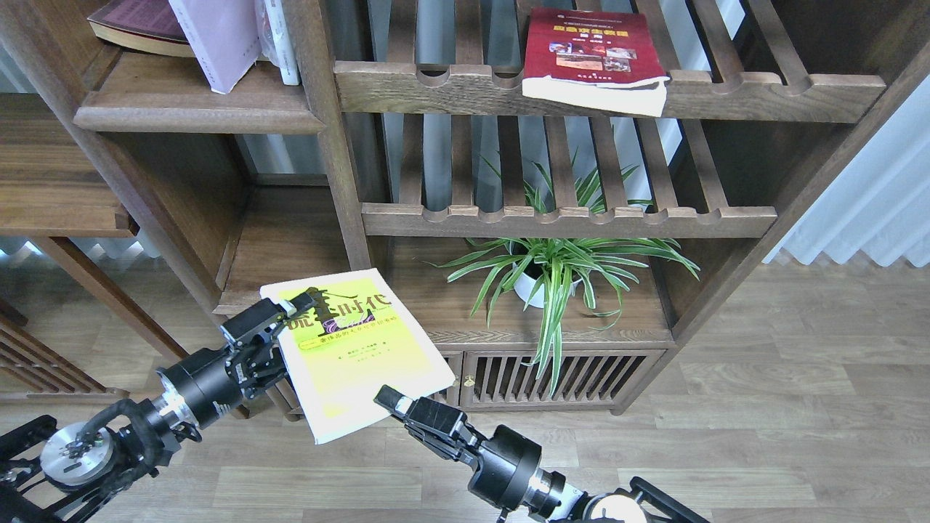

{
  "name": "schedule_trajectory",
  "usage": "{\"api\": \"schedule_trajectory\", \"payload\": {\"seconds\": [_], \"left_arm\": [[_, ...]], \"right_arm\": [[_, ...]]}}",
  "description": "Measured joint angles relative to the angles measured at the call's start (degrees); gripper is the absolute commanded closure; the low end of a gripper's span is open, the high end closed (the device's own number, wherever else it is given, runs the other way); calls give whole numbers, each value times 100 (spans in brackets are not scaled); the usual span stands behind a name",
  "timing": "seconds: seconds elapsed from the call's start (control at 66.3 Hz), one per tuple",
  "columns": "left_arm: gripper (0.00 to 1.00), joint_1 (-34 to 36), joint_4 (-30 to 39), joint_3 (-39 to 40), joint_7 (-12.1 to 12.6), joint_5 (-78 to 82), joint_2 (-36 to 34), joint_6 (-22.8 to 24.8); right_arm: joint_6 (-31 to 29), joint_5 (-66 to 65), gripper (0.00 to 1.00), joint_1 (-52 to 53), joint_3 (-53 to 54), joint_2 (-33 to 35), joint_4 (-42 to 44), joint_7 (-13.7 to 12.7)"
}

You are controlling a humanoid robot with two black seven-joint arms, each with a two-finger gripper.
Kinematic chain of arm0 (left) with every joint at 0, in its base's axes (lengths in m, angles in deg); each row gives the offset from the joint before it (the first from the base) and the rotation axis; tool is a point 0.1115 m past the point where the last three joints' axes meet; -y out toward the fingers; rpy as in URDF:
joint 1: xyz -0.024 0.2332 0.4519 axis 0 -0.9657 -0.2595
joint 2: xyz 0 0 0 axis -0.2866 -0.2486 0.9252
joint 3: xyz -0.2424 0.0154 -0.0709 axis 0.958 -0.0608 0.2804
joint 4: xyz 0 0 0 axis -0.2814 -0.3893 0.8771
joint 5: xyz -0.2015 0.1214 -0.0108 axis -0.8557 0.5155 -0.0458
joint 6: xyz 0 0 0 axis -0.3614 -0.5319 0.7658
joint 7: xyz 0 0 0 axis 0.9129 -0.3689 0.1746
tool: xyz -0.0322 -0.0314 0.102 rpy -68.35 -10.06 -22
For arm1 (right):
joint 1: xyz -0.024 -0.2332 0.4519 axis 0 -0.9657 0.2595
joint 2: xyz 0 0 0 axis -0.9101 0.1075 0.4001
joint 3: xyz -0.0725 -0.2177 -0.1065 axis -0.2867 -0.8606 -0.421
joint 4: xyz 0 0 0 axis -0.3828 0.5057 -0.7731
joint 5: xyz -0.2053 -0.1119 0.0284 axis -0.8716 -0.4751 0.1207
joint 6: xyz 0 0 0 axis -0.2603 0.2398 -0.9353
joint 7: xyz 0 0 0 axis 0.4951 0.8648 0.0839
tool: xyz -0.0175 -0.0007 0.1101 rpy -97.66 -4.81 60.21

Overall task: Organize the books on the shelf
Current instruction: 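Grasp the yellow-green book with the left gripper from the right gripper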

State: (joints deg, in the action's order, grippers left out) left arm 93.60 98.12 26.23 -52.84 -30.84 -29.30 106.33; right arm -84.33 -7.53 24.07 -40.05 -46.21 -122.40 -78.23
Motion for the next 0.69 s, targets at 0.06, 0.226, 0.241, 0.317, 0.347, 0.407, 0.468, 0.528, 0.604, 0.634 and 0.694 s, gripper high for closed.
{"api": "schedule_trajectory", "payload": {"seconds": [0.06, 0.226, 0.241, 0.317, 0.347, 0.407, 0.468, 0.528, 0.604, 0.634, 0.694], "left_arm": [[27, -7, 7, -3, 9, 0, 29, 0], [41, -43, 21, -11, 62, -17, 156, 0], [43, -44, 25, -17, 72, -17, 171, 0], [55, -51, 38, -43, 136, -17, 214, 0], [61, -56, 37, -43, 157, -19, 219, 0], [71, -67, 33, -47, 208, -34, 233, 0], [83, -79, 27, -56, 267, -78, 251, 0], [90, -85, 16, -56, 312, -139, 266, 0], [93, -86, 8, -55, 375, -239, 301, 0], [94, -86, 7, -59, 401, -271, 318, 0], [95, -86, 1, -58, 451, -317, 332, 0]], "right_arm": [[0, 3, 92, 0, -2, 0, 3, -2], [0, 7, 92, 0, -1, 1, 4, -2], [0, 7, 92, 0, -1, 1, 4, -1], [0, 7, 92, -1, -2, 1, 4, -2], [0, 7, 92, -2, -3, 1, 4, -1], [0, 7, 92, -8, -5, 1, 3, -1], [0, 7, 92, -9, -7, 1, 3, -1], [0, 6, 92, -11, -8, 1, 3, -1], [0, 7, 92, -12, -8, 1, 0, -1], [0, 6, 92, -12, -8, 1, -2, -1], [0, 4, 92, -12, -9, 1, -4, -1]]}}
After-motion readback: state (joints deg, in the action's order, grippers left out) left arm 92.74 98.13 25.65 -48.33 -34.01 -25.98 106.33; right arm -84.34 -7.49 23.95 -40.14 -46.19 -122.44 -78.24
